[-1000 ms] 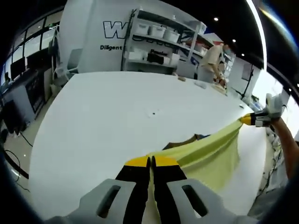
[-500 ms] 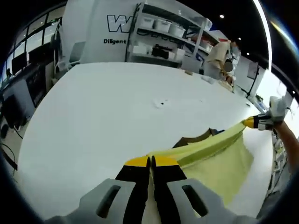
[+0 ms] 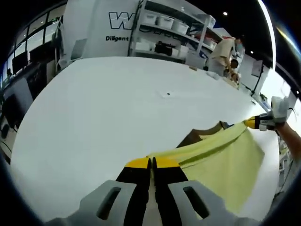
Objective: Fold the garment on the visible template until the final outline fits inside the template.
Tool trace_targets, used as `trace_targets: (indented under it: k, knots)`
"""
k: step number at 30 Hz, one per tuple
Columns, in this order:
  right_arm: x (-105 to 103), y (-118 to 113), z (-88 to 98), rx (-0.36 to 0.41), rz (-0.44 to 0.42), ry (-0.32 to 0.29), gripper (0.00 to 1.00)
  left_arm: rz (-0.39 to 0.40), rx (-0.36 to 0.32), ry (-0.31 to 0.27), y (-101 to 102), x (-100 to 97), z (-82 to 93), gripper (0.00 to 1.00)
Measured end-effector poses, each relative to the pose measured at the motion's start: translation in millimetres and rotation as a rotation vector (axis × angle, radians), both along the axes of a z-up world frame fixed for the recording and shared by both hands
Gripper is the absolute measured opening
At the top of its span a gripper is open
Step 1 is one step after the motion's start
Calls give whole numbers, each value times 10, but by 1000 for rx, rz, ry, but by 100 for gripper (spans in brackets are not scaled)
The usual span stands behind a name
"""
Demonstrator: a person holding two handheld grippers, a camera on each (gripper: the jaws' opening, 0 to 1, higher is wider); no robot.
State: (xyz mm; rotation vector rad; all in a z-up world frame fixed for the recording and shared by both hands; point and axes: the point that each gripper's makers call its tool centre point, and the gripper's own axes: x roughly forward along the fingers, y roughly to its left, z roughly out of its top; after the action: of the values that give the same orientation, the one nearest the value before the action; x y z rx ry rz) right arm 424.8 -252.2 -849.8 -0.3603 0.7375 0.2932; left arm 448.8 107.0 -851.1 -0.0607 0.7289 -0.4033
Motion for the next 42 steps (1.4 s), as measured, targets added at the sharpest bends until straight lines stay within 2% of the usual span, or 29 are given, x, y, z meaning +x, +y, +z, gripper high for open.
trace_targets:
  k: [6,17,20,24,36,42]
  knots:
    - [-14,6,-89,-13,2,12,0,-5,26,10,10,-21,-106,0]
    - [-23,-1,-128,0,-5,6,0,-27,80,-40,8,-13,-90,2]
    - [-13,-30,-108,-10,-14,-7,7,-15,96,-48,39,0,-86,6]
    - [-11,-57,-79,0,-26,-11,10,-2,105,-49,64,10,-91,10]
    - [-25,-126,40,-6,-44,-39,12,25,105,-80,122,18,27,11]
    - [-25,-173,169,-14,-51,-68,12,30,89,-100,105,-14,167,11]
